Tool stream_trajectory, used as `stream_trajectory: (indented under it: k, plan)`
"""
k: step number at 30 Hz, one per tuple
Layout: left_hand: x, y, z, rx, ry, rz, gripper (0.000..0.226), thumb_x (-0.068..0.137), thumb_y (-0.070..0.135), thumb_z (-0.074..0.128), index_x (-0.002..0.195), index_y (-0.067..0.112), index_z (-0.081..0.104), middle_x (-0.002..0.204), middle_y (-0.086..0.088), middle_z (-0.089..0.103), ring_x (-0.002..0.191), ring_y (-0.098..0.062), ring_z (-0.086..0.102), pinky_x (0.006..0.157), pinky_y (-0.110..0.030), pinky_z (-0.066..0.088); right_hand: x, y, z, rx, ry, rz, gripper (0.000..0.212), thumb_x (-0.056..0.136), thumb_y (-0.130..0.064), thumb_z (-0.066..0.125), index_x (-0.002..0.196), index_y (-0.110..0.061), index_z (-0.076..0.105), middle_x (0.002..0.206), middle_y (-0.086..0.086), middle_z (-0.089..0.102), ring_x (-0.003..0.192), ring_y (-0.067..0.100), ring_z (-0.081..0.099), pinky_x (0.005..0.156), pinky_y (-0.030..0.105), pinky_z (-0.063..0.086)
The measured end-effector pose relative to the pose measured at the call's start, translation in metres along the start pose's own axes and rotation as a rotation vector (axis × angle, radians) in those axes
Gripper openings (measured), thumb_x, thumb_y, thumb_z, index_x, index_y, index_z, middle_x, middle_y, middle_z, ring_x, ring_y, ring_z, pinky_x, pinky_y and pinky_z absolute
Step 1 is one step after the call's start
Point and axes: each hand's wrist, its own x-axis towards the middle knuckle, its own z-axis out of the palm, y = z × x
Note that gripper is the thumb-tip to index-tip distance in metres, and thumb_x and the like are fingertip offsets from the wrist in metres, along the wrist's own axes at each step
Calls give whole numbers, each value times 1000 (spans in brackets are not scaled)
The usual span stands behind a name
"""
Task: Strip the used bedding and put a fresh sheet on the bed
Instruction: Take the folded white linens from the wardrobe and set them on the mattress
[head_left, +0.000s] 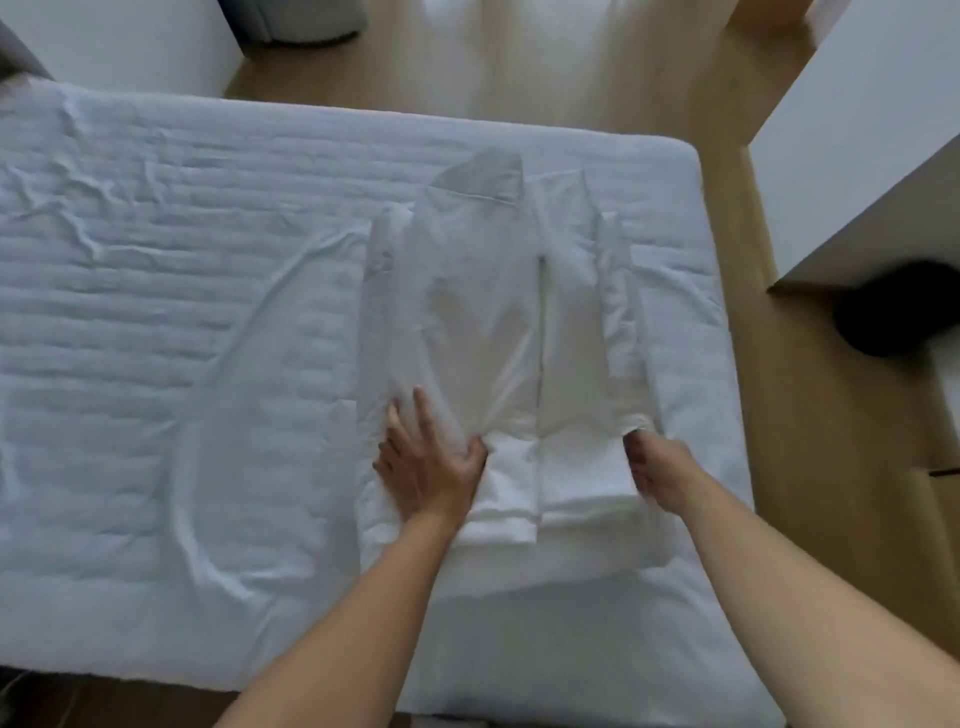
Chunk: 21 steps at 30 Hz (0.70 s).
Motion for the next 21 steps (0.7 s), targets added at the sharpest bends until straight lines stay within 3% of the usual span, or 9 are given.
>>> stream_trajectory:
  k: [3, 5, 7, 9, 12, 15, 18, 21]
  plan:
    - [4, -2, -1, 6, -11, 18, 101, 65, 65, 70, 154, 32, 33, 150, -19, 34, 113, -40, 48, 92, -54, 43, -10, -17, -20, 166, -45, -29, 29, 94, -40, 52, 95, -13, 64, 85, 7, 67, 71, 24, 65, 69, 34, 52]
    - [6, 3, -7, -2, -40, 12, 100, 65, 66, 70, 153, 34, 34, 150, -19, 34, 116, -42, 48, 93, -54, 42, -19, -19, 0, -10, -164, -155, 50, 78, -60, 76, 102, -16, 72, 89, 3, 75, 81, 21, 72, 78, 38, 58]
    - [7, 8, -16, -16, -80, -22, 107, 63, 73, 66, 155, 35, 28, 148, -18, 36, 118, -42, 48, 95, -55, 41, -24, -5, 30, -287, -173, -279, 70, 55, -54, 93, 109, -15, 69, 98, -2, 75, 90, 16, 72, 91, 37, 57]
    - [10, 12, -27, -42, -152, -97, 126, 55, 87, 58, 158, 35, 10, 145, -17, 37, 122, -41, 47, 99, -56, 39, -24, 9, 46, -400, -84, -312, 82, 46, -51, 97, 113, -17, 64, 102, -3, 72, 90, 16, 69, 88, 36, 56]
    - [14, 17, -46, -34, -296, -192, 156, 37, 101, 58, 156, 33, -18, 148, -18, 36, 132, -40, 43, 104, -59, 36, -19, 16, 47, -381, -125, -266, 74, 45, -50, 96, 105, -20, 67, 97, -3, 73, 83, 15, 70, 76, 33, 59]
    - [15, 24, -66, -60, -379, -218, 168, 36, 86, 79, 155, 27, -23, 155, -17, 36, 136, -38, 45, 105, -55, 42, -24, 27, 47, -351, -143, -263, 53, 58, -36, 95, 99, -18, 67, 98, 0, 72, 91, 18, 71, 79, 34, 60]
    - [9, 33, -78, -85, -270, -117, 155, 50, 64, 91, 160, 17, -8, 154, -16, 44, 130, -36, 54, 97, -45, 49, -35, 30, 48, -361, -141, -310, 60, 68, -27, 89, 120, -9, 65, 114, 11, 70, 105, 30, 67, 93, 46, 55]
    - [-2, 42, -90, -95, -126, 22, 130, 67, 49, 89, 161, 16, 6, 145, -17, 53, 119, -38, 61, 92, -41, 50, -47, 25, 47, -206, -203, -303, 55, 70, -15, 87, 119, -5, 64, 111, 14, 71, 101, 33, 69, 90, 51, 57]
